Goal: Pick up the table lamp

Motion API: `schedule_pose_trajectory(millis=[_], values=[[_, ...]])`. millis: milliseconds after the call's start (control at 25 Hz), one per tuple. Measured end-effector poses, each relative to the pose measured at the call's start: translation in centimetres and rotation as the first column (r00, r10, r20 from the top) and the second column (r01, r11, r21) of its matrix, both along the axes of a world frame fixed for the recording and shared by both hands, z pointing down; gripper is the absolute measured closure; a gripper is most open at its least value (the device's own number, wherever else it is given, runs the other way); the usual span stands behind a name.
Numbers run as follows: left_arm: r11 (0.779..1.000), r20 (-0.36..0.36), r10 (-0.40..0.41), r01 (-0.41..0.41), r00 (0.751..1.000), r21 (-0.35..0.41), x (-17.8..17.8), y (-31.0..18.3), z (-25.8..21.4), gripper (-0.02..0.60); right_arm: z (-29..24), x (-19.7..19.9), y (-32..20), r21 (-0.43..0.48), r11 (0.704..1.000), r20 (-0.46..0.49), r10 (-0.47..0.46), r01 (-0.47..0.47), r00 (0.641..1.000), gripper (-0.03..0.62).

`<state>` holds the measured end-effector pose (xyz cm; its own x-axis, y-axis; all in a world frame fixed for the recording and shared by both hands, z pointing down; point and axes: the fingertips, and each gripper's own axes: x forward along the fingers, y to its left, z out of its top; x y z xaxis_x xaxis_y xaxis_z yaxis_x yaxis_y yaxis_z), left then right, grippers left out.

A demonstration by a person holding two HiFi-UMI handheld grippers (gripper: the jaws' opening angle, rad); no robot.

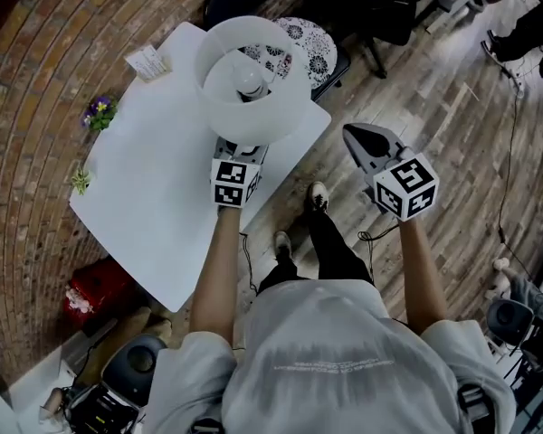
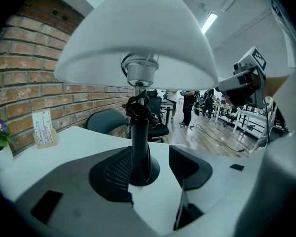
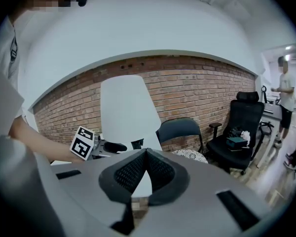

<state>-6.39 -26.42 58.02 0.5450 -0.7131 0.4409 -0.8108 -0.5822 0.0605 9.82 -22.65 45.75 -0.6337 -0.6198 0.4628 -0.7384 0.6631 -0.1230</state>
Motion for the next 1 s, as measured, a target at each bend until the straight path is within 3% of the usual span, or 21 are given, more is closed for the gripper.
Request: schedule_pose_trajectory(millis=[200,480,840,1000], values=[[0.999,0.032,-0.015,0.014,0.999,0.052,0.6,-2.1,1.1,0.354,1.1,0.9,-1.1,-0.005,1.0,-0.019,0.018,-0.019,1.0,0.592],[0.99,0.0,-0.065,0.064,0.998,0.123,1.3,-4.2,0.9,0.354,1.8,2.6,-2.1,0.021,0.997,-0.056,0.074,-0.073,0.996,0.592],[0.986,-0.013,-0.09,0.091,0.996,0.141,1.8,-6.1,0.9,0.356,2.0,2.9,-1.6,0.036,0.998,-0.082,0.059,-0.056,0.995,0.592],[0.983,-0.02,-0.098,0.099,0.995,0.151,2.0,-6.9,1.0,0.388,1.9,3.7,-1.3,0.043,0.996,-0.086,0.078,-0.074,0.993,0.594]])
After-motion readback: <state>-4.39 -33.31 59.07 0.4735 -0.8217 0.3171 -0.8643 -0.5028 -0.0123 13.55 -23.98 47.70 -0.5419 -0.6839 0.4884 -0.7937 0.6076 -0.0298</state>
